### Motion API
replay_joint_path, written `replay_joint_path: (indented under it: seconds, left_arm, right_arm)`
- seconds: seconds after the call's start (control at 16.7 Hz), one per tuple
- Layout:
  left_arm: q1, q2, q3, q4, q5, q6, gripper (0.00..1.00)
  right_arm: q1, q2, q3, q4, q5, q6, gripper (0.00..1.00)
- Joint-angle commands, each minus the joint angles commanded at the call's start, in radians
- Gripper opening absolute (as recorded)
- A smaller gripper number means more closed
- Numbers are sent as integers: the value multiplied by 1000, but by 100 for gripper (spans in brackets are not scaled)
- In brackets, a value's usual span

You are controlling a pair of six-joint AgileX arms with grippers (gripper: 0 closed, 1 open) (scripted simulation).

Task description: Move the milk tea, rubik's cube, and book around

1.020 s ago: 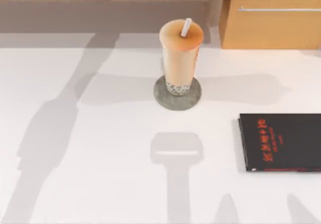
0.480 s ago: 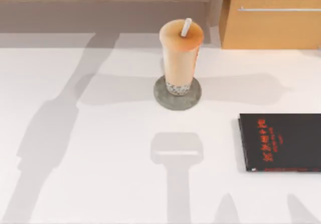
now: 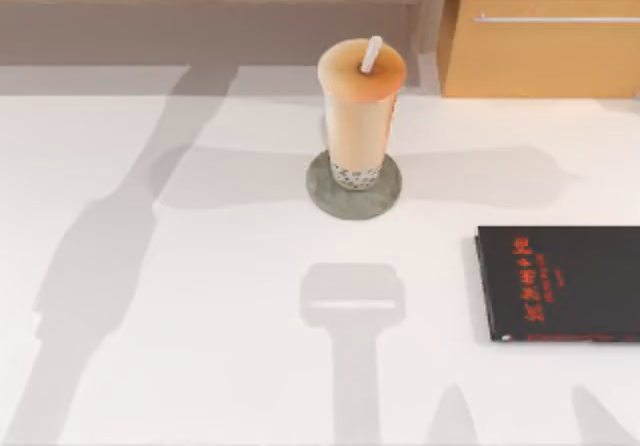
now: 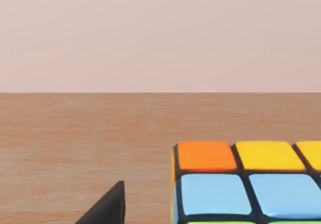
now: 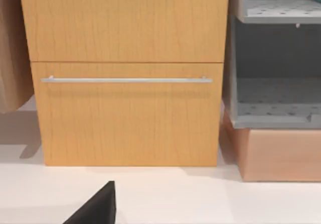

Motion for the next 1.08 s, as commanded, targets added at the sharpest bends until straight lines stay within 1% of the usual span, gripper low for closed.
replay_joint_path:
  seconds: [0.3,0.66,1.08]
  left_arm:
    - [-4,-4,-4,3,-1,0,100]
    - [-20,-116,-162,40,-20,1,100]
    - [-12,-146,-191,44,-17,0,100]
  right_arm:
    - [0,0,0,0,0,0,100]
    - [0,0,0,0,0,0,100]
    - [0,0,0,0,0,0,100]
